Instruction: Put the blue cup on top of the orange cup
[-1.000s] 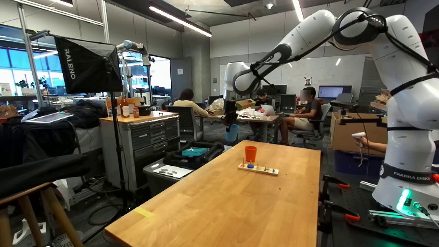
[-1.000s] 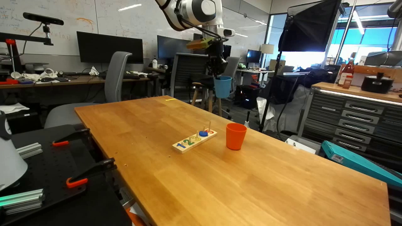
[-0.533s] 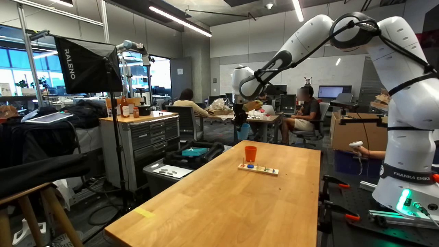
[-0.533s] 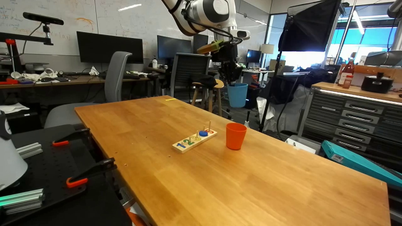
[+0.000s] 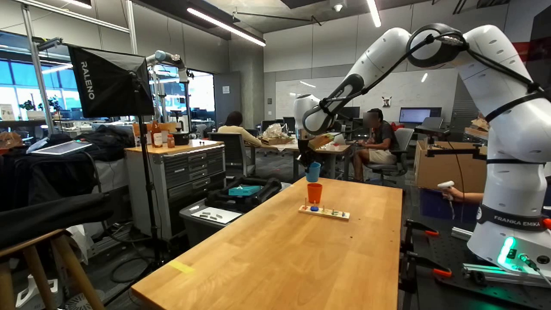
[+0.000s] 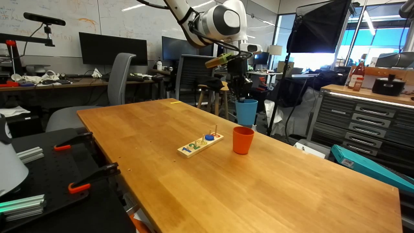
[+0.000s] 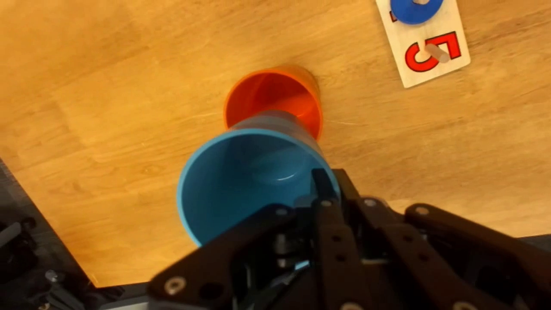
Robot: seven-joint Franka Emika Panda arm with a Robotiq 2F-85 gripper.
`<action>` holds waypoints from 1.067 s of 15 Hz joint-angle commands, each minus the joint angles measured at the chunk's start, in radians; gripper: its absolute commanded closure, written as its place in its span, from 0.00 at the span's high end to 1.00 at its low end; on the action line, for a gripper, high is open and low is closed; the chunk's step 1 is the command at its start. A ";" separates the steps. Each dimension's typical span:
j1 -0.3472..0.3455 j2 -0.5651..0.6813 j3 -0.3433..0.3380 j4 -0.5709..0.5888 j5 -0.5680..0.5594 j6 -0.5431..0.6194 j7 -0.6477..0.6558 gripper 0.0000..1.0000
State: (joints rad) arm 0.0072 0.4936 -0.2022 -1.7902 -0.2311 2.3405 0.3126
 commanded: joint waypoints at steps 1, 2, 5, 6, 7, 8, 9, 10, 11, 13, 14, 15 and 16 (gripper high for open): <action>-0.005 0.041 -0.015 0.044 -0.017 -0.014 0.032 0.01; -0.007 0.047 -0.016 0.046 -0.016 -0.014 0.034 0.01; -0.014 0.069 -0.014 0.060 -0.009 -0.018 0.035 0.30; -0.016 0.075 -0.012 0.063 -0.006 -0.018 0.033 0.30; -0.016 0.080 -0.011 0.067 -0.005 -0.020 0.033 0.37; -0.018 0.084 -0.010 0.070 -0.002 -0.020 0.031 0.44; -0.019 0.089 -0.008 0.074 0.001 -0.021 0.030 0.53; -0.015 0.080 -0.007 0.061 0.002 -0.021 0.034 0.60; -0.016 0.080 -0.004 0.062 0.009 -0.025 0.035 0.69; -0.028 0.065 0.021 0.064 0.052 -0.061 0.010 0.82; -0.031 0.047 0.039 0.060 0.081 -0.088 -0.004 0.91; -0.034 0.036 0.054 0.065 0.107 -0.116 -0.019 0.98; -0.034 0.025 0.068 0.070 0.131 -0.141 -0.028 1.00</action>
State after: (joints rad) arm -0.0120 0.5468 -0.1784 -1.7576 -0.1692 2.2898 0.3262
